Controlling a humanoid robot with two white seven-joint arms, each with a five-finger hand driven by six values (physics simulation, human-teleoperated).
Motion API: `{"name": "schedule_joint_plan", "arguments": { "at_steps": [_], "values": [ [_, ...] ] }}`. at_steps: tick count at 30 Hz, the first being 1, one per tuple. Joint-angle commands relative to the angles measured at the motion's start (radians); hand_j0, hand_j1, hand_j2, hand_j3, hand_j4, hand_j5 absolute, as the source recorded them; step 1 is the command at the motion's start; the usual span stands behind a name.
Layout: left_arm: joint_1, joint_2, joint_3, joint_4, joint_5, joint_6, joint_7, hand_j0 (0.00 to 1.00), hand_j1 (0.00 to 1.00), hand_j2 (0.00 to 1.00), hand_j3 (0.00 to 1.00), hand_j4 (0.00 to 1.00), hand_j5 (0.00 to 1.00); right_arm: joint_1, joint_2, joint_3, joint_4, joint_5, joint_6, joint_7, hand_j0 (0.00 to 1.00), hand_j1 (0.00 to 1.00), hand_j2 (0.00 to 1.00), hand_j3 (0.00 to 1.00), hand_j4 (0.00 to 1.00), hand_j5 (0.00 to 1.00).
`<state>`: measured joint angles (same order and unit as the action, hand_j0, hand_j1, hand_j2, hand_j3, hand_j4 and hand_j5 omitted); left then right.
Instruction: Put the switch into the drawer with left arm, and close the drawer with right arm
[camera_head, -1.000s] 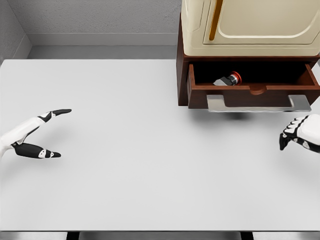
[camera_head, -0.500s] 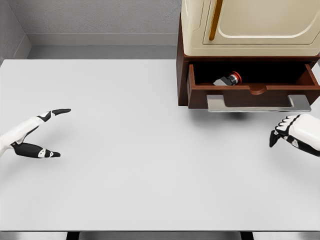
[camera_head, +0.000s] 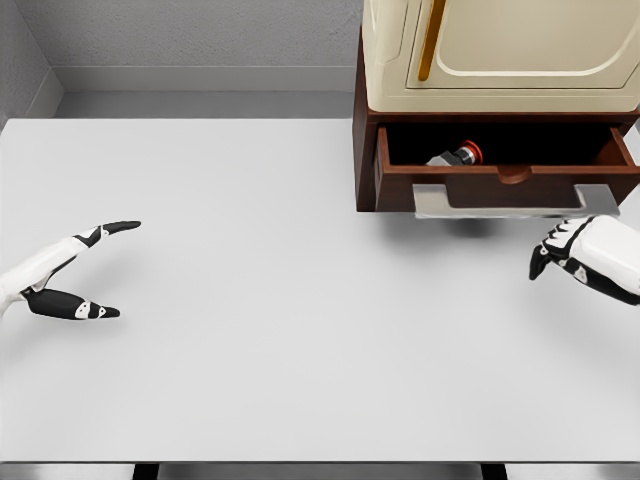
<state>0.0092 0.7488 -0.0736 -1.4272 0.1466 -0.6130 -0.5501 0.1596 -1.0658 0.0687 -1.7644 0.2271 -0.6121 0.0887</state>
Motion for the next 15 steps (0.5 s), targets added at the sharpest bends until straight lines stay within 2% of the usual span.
{"name": "schedule_joint_plan", "arguments": {
  "at_steps": [1, 11, 13, 15],
  "values": [
    [0.0, 0.001, 0.0, 0.001, 0.008, 0.002, -0.001, 1.0, 1.0, 1.0, 1.0, 1.0, 1.0, -0.002, 0.001, 0.003, -0.001, -0.014, 0.001, -0.004, 0.32, 0.32, 0.32, 0.32, 0.32, 0.32],
    [0.0, 0.001, 0.0, -0.001, 0.008, 0.002, -0.001, 1.0, 1.0, 1.0, 1.0, 1.0, 1.0, -0.1, 0.003, 0.071, 0.006, -0.012, 0.001, -0.004, 0.32, 0.32, 0.32, 0.32, 0.32, 0.32],
    [0.002, 0.0, 0.0, -0.001, 0.008, 0.002, 0.001, 1.0, 1.0, 1.0, 1.0, 1.0, 1.0, -0.132, 0.036, 0.098, 0.008, -0.005, 0.001, -0.003, 0.32, 0.32, 0.32, 0.32, 0.32, 0.32],
    [0.002, 0.001, 0.0, -0.001, 0.008, 0.002, -0.001, 1.0, 1.0, 1.0, 1.0, 1.0, 1.0, -0.158, 0.043, 0.129, 0.01, 0.0, 0.001, -0.001, 0.32, 0.32, 0.32, 0.32, 0.32, 0.32]
  ]
}}
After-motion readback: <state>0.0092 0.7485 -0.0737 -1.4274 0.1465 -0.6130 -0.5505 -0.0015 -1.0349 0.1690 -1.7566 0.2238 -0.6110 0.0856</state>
